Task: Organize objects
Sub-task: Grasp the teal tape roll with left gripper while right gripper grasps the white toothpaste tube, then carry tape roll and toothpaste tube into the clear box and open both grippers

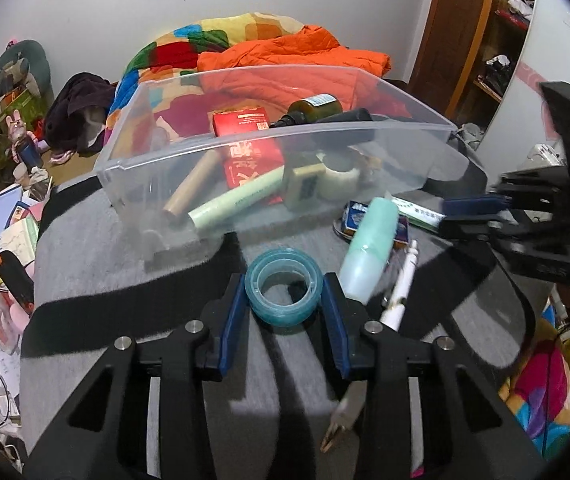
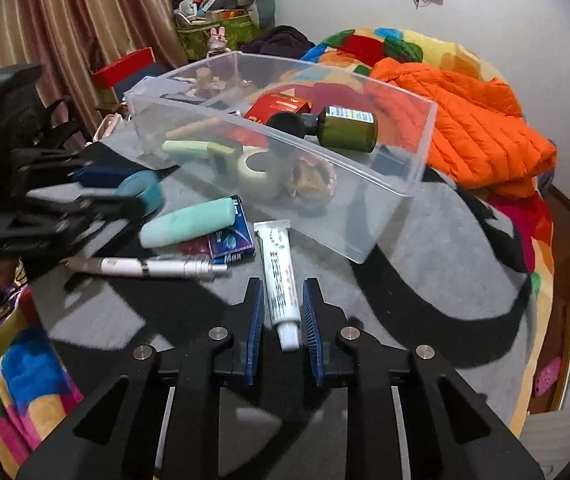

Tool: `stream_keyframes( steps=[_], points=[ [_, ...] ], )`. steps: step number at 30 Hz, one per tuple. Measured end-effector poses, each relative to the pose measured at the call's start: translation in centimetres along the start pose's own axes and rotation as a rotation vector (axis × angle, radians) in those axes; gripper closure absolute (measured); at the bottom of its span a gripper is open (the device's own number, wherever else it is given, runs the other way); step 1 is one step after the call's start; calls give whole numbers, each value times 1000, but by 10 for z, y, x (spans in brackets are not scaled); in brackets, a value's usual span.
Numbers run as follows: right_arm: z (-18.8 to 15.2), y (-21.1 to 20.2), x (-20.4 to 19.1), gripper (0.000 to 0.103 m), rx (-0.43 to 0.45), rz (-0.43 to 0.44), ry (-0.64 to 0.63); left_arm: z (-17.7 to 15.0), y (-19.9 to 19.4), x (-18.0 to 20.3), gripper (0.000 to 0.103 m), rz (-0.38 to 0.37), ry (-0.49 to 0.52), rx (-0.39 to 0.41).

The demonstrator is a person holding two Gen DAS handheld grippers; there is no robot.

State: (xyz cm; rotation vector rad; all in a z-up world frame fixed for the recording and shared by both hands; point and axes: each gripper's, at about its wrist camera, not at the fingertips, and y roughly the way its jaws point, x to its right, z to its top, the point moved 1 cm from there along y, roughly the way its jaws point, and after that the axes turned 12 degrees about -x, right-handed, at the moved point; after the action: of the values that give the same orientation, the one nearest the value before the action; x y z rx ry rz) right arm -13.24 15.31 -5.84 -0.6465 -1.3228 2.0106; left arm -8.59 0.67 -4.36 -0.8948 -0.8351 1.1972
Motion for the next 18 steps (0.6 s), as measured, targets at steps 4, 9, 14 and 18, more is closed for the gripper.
stream_keyframes(
  steps=[4,9,14,18],
  points=[
    [3,11,0,83,3,-15,33,-2,-1,3,65,6,8,2],
    [-5,6,-2,88,20,-14,68,5,7,0,64,-4,-17,-8],
    [-15,-17,-7,88,90,-10,96,5,7,-1,64,-11,-35,8],
    [-13,-43,-6,88,170,1,126,6,-6,-5,64,-14,-57,50]
  ],
)
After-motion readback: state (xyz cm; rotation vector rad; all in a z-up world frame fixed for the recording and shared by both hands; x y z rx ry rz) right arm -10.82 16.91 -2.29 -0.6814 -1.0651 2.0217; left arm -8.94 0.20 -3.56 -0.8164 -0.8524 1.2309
